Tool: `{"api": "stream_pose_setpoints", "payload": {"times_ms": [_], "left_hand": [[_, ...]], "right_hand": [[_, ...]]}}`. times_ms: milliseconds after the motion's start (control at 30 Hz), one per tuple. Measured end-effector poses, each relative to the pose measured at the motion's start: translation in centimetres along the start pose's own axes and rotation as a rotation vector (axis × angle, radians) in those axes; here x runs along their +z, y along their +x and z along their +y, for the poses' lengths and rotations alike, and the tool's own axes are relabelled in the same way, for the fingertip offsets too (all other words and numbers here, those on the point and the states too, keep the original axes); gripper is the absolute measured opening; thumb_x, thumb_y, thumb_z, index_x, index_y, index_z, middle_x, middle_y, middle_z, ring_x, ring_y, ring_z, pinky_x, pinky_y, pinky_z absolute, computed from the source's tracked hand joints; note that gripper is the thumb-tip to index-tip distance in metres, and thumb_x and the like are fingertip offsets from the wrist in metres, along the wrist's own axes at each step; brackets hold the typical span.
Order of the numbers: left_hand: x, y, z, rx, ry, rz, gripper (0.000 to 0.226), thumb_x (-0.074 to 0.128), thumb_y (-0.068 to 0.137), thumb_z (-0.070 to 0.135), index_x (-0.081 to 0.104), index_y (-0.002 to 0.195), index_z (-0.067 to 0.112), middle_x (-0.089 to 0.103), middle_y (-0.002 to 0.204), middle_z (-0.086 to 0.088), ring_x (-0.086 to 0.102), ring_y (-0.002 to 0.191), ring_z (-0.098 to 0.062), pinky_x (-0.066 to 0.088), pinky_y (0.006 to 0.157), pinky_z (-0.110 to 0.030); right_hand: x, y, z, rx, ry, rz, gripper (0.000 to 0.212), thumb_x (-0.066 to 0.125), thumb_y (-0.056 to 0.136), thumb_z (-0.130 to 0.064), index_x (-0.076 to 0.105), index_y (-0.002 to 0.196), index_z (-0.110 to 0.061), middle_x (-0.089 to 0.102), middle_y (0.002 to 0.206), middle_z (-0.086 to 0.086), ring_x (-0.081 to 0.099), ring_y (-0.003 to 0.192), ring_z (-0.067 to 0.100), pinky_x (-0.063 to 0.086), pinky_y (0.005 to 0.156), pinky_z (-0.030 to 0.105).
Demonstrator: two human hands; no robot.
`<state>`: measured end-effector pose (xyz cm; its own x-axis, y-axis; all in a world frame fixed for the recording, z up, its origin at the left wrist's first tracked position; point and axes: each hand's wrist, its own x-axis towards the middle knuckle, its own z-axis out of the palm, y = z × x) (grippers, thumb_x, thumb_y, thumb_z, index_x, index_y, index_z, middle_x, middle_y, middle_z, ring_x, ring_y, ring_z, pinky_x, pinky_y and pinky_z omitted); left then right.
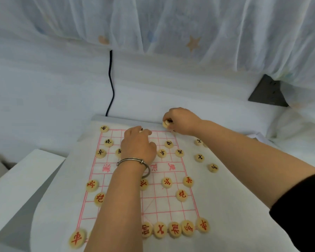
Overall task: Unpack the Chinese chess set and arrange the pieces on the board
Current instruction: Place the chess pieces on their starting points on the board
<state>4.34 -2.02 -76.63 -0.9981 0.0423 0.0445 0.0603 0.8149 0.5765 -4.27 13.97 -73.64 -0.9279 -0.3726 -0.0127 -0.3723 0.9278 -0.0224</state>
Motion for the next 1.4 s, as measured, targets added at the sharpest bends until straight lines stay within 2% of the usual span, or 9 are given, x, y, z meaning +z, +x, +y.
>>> {"api": "stream_pose_setpoints", "payload": {"times_ms": [300,400,467,600,767,967,1133,1233,1400], "left_hand": [[-2.0,0.1,-2.3,-0.159,0.008,0.056,0.041,0.046,0.093,0.021,0.047,0.134,0.021,0.031,0.149,-0.003,0.019,0.14,-0.023,0.03,0.107,-0.038],[-2.9,0.0,-3.6,-0.187,-0.005,0.072,0.041,0.045,0.093,0.02,0.047,0.134,0.021,0.032,0.149,-0.002,0.019,0.14,-0.023,0.031,0.106,-0.037],[-3.7,-0.1,-4.6,-0.205,-0.016,0.088,0.041,0.045,0.093,0.019,0.048,0.133,0.02,0.032,0.149,-0.002,0.019,0.139,-0.023,0.03,0.106,-0.037],[-4.9,-0.2,-6.3,-0.235,-0.036,0.13,0.04,0.045,0.092,0.017,0.049,0.132,0.019,0.035,0.147,-0.003,0.022,0.138,-0.023,0.027,0.107,-0.033],[-5.3,-0.5,-7.4,-0.283,-0.03,0.104,0.039,0.045,0.093,0.02,0.049,0.132,0.019,0.036,0.145,-0.005,0.026,0.136,-0.026,0.029,0.107,-0.035],[-5.8,-0.7,-7.5,-0.286,-0.043,0.098,0.041,0.045,0.093,0.021,0.047,0.134,0.021,0.032,0.147,-0.003,0.02,0.138,-0.025,0.032,0.105,-0.037],[-5.6,-0.5,-7.2,-0.241,-0.054,0.088,0.041,0.045,0.093,0.02,0.048,0.133,0.02,0.031,0.148,-0.004,0.02,0.139,-0.024,0.028,0.107,-0.034],[-5.5,-0.4,-7.0,-0.223,-0.061,0.086,0.041,0.045,0.093,0.02,0.048,0.133,0.02,0.031,0.149,-0.004,0.021,0.139,-0.022,0.027,0.108,-0.033],[-4.9,-0.5,-6.4,-0.218,-0.078,0.056,0.041,0.044,0.093,0.019,0.048,0.133,0.019,0.032,0.148,-0.004,0.02,0.138,-0.025,0.03,0.107,-0.037]], "right_hand": [[2.0,2.1,-1.9,0.0,-0.024,-0.148,0.032,0.059,0.088,-0.018,0.062,0.119,-0.015,0.06,0.121,0.001,0.054,0.109,0.022,0.046,0.09,0.031],[1.6,2.2,-1.8,0.031,0.03,-0.089,0.04,0.062,0.087,-0.019,0.056,0.127,-0.014,0.057,0.128,0.003,0.051,0.116,0.023,0.043,0.096,0.032],[0.9,2.4,-2.0,0.067,0.11,-0.016,0.043,0.066,0.085,-0.019,0.054,0.125,-0.013,0.058,0.122,0.005,0.053,0.11,0.023,0.044,0.091,0.032],[-0.5,3.3,-4.7,0.029,0.261,0.075,0.032,0.075,0.076,-0.02,0.062,0.103,-0.01,0.059,0.098,0.002,0.053,0.089,0.016,0.047,0.078,0.028],[-0.1,5.2,-8.9,-0.017,0.306,0.082,0.036,0.077,0.074,-0.02,0.064,0.106,-0.009,0.062,0.104,0.004,0.057,0.096,0.019,0.049,0.084,0.031],[2.6,6.6,-11.4,-0.024,0.217,-0.031,0.034,0.076,0.076,-0.024,0.065,0.104,-0.011,0.061,0.108,0.004,0.056,0.098,0.019,0.045,0.077,0.026],[3.3,7.2,-11.4,0.003,0.202,-0.065,0.035,0.075,0.077,-0.028,0.064,0.106,-0.012,0.057,0.1,0.001,0.05,0.087,0.015,0.039,0.072,0.026],[3.3,7.2,-11.3,0.002,0.211,-0.072,0.039,0.074,0.078,-0.028,0.062,0.111,-0.013,0.049,0.095,-0.004,0.048,0.087,0.013,0.038,0.073,0.025],[1.8,5.8,-9.6,-0.004,0.273,-0.026,0.039,0.07,0.083,-0.027,0.059,0.118,-0.013,0.052,0.1,-0.002,0.051,0.091,0.015,0.04,0.078,0.023]]}}
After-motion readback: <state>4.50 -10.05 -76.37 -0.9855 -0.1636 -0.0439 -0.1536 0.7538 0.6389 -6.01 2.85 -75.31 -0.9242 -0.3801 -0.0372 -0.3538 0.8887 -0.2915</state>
